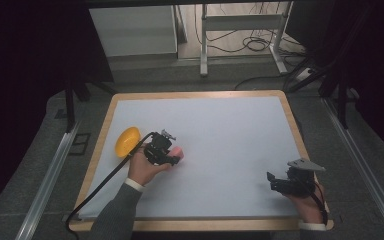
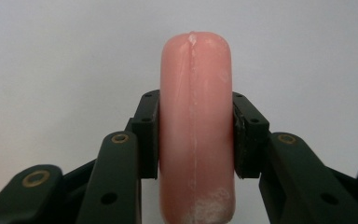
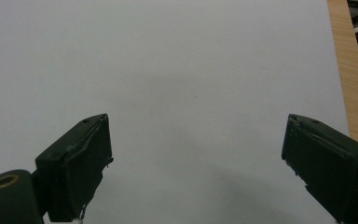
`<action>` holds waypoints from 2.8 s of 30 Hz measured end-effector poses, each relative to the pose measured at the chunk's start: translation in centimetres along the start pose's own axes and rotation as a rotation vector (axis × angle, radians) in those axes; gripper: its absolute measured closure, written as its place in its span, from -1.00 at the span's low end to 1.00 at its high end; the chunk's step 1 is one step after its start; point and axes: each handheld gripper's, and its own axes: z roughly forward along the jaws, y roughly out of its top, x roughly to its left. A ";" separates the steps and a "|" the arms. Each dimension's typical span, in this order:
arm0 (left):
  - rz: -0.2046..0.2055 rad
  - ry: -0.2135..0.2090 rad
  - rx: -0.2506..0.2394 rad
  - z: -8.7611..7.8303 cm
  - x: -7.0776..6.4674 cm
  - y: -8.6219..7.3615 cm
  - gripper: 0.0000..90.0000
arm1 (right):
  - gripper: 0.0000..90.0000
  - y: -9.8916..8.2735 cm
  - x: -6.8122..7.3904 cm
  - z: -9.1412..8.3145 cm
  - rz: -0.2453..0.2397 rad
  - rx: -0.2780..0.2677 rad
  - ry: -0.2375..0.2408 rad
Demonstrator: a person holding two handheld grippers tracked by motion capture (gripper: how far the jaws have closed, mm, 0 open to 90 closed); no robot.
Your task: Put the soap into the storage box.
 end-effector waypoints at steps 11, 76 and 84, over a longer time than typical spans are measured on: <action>-0.002 0.019 -0.039 -1.7 0.5 -0.1 0.34 | -0.82 0.0 0.0 0.0 0.000 -0.001 -0.002; -0.140 0.133 -0.106 -7.8 7.4 -1.9 0.34 | -0.82 0.1 0.0 -0.3 0.001 -0.008 -0.008; -0.179 0.158 -0.105 -8.2 9.1 -2.5 0.34 | -0.82 0.1 0.0 -0.1 0.001 -0.003 -0.012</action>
